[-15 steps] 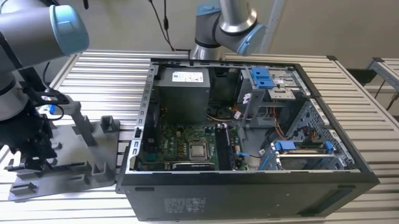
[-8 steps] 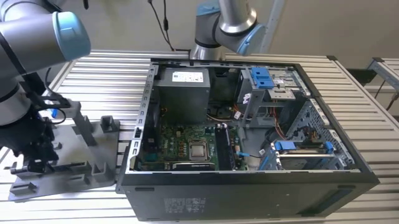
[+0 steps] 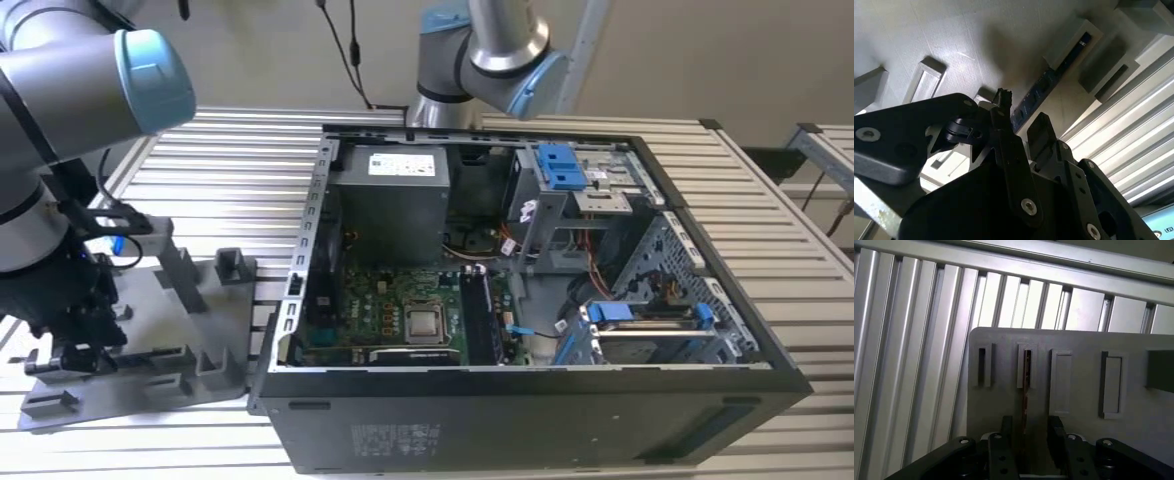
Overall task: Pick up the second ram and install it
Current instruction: 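Pick up the second ram and move it above second insertion slot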
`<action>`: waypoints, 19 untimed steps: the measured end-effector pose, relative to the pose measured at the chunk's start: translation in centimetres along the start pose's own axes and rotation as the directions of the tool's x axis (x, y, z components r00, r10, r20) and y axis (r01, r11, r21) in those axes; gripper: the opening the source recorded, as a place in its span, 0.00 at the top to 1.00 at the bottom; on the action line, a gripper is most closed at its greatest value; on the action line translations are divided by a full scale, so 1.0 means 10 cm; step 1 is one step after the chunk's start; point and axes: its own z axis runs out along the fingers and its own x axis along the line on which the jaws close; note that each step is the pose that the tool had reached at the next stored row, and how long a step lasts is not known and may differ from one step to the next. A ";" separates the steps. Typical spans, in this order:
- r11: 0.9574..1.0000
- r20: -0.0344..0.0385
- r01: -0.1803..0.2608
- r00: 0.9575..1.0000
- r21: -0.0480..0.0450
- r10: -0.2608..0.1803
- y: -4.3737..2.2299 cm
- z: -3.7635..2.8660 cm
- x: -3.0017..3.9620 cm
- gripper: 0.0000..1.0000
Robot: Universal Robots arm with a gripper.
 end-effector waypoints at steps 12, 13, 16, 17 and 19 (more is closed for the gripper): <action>1.000 0.000 -0.001 1.000 0.001 0.001 -0.001 0.028 0.000 0.67; 1.000 0.000 -0.001 1.000 0.001 0.001 -0.001 0.030 0.000 0.67; 1.000 0.000 -0.001 1.000 0.001 0.001 -0.001 0.032 0.000 0.67; 1.000 0.000 -0.001 1.000 0.001 0.001 -0.001 0.034 0.000 0.67; 1.000 0.000 -0.001 1.000 0.001 0.001 -0.001 0.035 0.000 0.76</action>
